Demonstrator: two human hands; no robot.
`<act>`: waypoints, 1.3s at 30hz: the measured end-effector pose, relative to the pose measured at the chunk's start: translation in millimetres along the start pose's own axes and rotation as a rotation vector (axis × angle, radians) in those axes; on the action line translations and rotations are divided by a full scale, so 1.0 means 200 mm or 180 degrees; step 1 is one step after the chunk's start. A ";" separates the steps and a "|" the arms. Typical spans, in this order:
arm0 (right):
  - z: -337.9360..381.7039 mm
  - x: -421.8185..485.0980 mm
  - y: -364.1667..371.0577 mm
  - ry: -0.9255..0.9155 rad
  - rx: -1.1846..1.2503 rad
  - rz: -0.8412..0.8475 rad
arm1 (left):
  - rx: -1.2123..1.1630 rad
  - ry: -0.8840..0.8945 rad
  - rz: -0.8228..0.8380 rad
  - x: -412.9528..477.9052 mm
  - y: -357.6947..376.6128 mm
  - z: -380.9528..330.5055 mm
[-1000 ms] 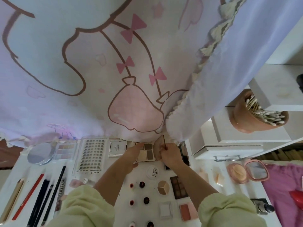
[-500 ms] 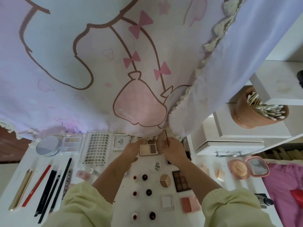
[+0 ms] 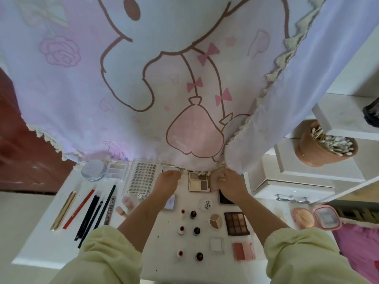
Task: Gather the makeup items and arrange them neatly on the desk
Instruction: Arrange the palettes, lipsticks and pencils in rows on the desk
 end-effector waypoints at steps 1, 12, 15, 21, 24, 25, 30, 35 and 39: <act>0.02 -0.01 0.00 -0.0062 -0.0106 0.0054 | 0.0021 0.0092 -0.0041 -0.02 -0.02 0.00; 0.35 -0.12 0.21 -0.0863 0.0150 0.0392 | 0.0590 0.0709 -0.0810 -0.19 -0.08 0.30; 0.38 -0.11 0.33 -0.1023 -0.0091 0.0648 | 0.0660 0.0421 -0.0702 -0.20 -0.06 0.38; 0.34 -0.09 0.52 -0.0994 -0.0922 0.1139 | 0.0398 -0.0031 -0.0818 -0.11 -0.02 0.51; 0.35 -0.07 0.59 -0.1152 -0.1135 0.1229 | 0.0546 -0.0229 -0.0916 -0.07 -0.02 0.55; 0.35 -0.05 0.60 -0.1198 -0.1230 0.1283 | 0.0532 -0.0198 -0.0906 -0.06 -0.01 0.56; 0.37 -0.01 0.65 -0.1361 -0.1495 0.1441 | 0.0380 -0.0286 -0.0821 -0.02 -0.01 0.56; 0.39 0.01 0.66 -0.1152 -0.1400 0.1566 | 0.0366 -0.0357 -0.0869 -0.02 0.00 0.54; 0.38 0.01 0.66 -0.0992 -0.1417 0.1605 | 0.0324 -0.0333 -0.0903 -0.03 -0.01 0.53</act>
Point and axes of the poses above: each hand's wrist, its own x-axis towards the middle knuckle, its own y-axis out of the palm, z = x × y, the point moved 1 cm from there along x, towards the middle knuckle, and after that the axes turned 13 degrees about -z, right-handed, at the moved point
